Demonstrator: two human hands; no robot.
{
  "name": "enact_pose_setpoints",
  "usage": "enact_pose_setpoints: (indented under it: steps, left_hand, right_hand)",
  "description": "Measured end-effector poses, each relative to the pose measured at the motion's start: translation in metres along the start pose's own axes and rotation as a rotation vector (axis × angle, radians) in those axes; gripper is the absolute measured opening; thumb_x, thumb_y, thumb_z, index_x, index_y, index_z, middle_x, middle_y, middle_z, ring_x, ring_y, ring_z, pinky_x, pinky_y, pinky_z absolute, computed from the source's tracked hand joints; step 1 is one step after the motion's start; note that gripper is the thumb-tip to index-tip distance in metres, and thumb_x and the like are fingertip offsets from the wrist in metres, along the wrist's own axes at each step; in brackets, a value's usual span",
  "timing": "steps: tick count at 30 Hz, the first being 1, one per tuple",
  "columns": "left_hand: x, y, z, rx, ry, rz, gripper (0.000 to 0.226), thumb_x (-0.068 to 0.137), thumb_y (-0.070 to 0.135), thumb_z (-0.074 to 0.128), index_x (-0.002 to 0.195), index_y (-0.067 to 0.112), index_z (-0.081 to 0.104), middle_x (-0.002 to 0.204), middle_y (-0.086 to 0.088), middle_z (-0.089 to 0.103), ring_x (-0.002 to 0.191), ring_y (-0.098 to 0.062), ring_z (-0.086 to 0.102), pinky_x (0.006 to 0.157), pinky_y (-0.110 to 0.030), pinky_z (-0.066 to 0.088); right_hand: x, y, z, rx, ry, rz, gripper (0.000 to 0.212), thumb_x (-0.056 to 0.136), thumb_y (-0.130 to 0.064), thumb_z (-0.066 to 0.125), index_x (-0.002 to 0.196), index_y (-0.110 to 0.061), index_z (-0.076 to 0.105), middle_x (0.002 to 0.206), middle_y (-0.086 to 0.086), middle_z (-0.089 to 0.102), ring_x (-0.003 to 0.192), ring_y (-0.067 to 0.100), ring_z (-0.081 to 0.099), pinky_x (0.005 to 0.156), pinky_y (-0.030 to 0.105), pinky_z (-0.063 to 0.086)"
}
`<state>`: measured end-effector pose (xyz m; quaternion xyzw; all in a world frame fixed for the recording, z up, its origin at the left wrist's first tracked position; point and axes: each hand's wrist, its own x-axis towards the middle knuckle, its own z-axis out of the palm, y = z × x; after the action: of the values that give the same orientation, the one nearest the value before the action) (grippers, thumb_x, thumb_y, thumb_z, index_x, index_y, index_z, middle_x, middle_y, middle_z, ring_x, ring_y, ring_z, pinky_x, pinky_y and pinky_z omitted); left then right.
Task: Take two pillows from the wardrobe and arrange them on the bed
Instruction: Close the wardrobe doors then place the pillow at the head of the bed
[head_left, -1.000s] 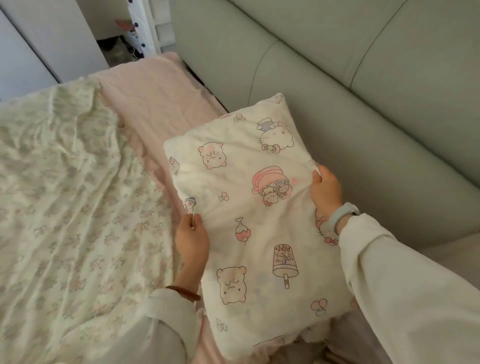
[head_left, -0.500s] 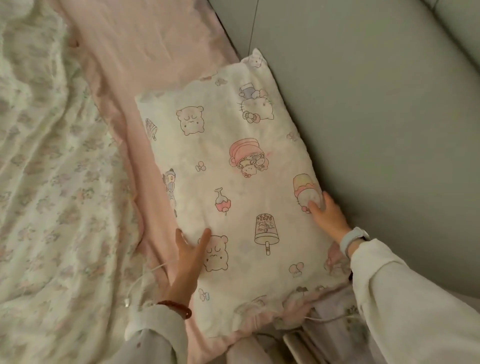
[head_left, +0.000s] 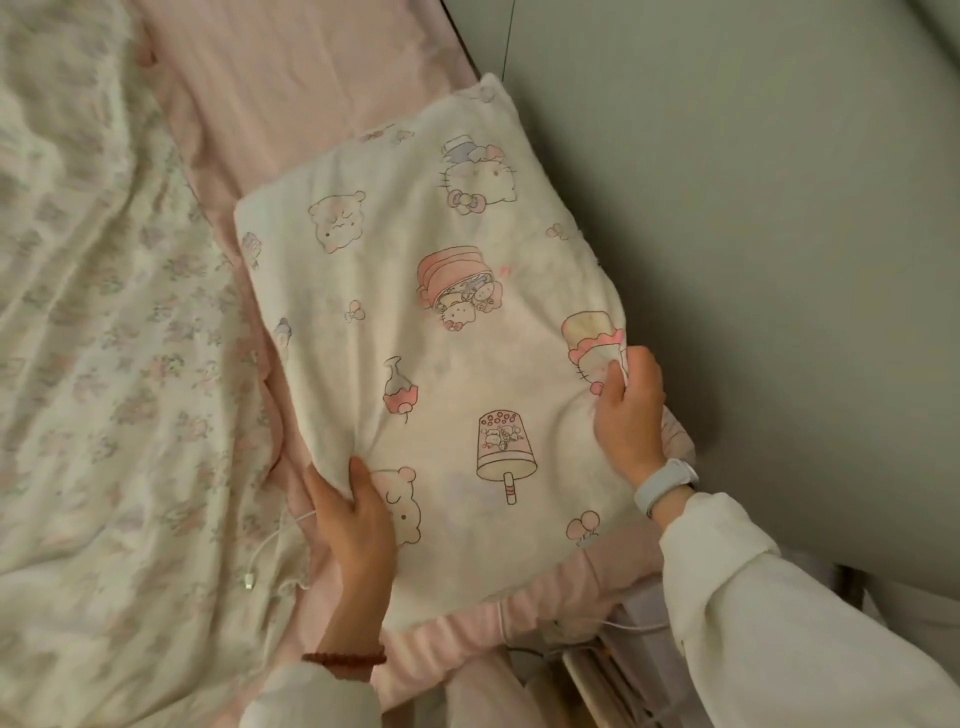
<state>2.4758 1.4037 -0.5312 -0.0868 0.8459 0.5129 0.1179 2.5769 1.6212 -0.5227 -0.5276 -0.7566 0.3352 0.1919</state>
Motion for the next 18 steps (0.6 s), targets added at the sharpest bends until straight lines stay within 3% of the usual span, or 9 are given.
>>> enact_pose_setpoints:
  steps: [2, 5, 8, 12, 14, 16, 18]
  left_hand:
    - [-0.011, -0.009, -0.005, 0.007, -0.001, -0.035, 0.018, 0.094, 0.016, 0.044, 0.111, 0.022, 0.041, 0.096, 0.009, 0.05, 0.088, -0.008, 0.05, 0.082, -0.022, 0.039]
    - [0.003, -0.029, -0.007, 0.131, -0.078, -0.046, 0.036, 0.093, 0.015, 0.044, 0.128, 0.012, 0.036, 0.123, 0.004, 0.044, 0.108, -0.01, 0.042, 0.096, -0.018, 0.033]
    - [0.024, -0.043, -0.004, 0.37, -0.141, -0.123, 0.042, 0.089, 0.036, 0.045, 0.127, 0.022, 0.034, 0.144, -0.01, 0.031, 0.13, -0.027, 0.033, 0.107, -0.046, 0.032]
    - [0.031, -0.042, -0.009, 0.157, -0.199, -0.148, 0.062, 0.082, 0.034, 0.058, 0.134, 0.017, 0.029, 0.142, -0.01, 0.035, 0.12, -0.019, 0.044, 0.099, -0.032, 0.04]
    - [0.032, -0.045, -0.014, 0.117, -0.263, -0.132, 0.071, 0.076, 0.044, 0.058, 0.137, 0.03, 0.025, 0.148, -0.004, 0.024, 0.125, -0.012, 0.039, 0.101, -0.025, 0.037]
    - [0.034, -0.046, -0.014, 0.083, -0.327, -0.1, 0.065, 0.074, 0.048, 0.052, 0.132, 0.047, 0.024, 0.15, 0.002, 0.023, 0.131, -0.01, 0.033, 0.108, -0.034, 0.034]
    - [0.031, -0.047, -0.012, 0.073, -0.381, -0.051, 0.059, 0.078, 0.044, 0.048, 0.132, 0.047, 0.025, 0.144, 0.004, 0.035, 0.13, -0.012, 0.036, 0.109, -0.042, 0.033]
  right_hand:
    - [-0.005, -0.001, -0.002, 0.016, -0.01, -0.074, 0.014, 0.089, -0.009, 0.038, 0.079, -0.002, 0.045, 0.084, 0.02, 0.051, 0.081, 0.029, 0.042, 0.075, 0.041, 0.035]
    - [-0.011, 0.014, 0.005, -0.021, -0.115, -0.003, 0.013, 0.091, -0.009, 0.039, 0.084, -0.002, 0.047, 0.09, 0.02, 0.053, 0.089, 0.033, 0.047, 0.079, 0.043, 0.037]
    - [-0.005, 0.031, 0.017, -0.085, -0.167, 0.203, 0.019, 0.092, -0.008, 0.039, 0.102, 0.003, 0.05, 0.111, 0.024, 0.055, 0.107, 0.039, 0.048, 0.086, 0.047, 0.039]
    - [-0.003, 0.036, 0.024, -0.153, -0.164, 0.232, 0.02, 0.093, -0.009, 0.036, 0.102, 0.004, 0.049, 0.111, 0.026, 0.055, 0.106, 0.039, 0.048, 0.086, 0.047, 0.04]
    - [-0.006, 0.035, 0.022, -0.119, -0.111, 0.214, 0.02, 0.093, -0.007, 0.035, 0.1, 0.006, 0.048, 0.109, 0.027, 0.054, 0.104, 0.04, 0.048, 0.087, 0.049, 0.04]
    - [-0.008, 0.033, 0.02, -0.071, -0.026, 0.204, 0.019, 0.094, -0.008, 0.035, 0.098, 0.006, 0.046, 0.106, 0.027, 0.053, 0.099, 0.037, 0.047, 0.086, 0.045, 0.039]
    - [-0.011, 0.034, 0.015, -0.061, 0.005, 0.197, 0.019, 0.094, -0.012, 0.034, 0.098, 0.003, 0.046, 0.104, 0.024, 0.053, 0.092, 0.03, 0.044, 0.077, 0.032, 0.033]
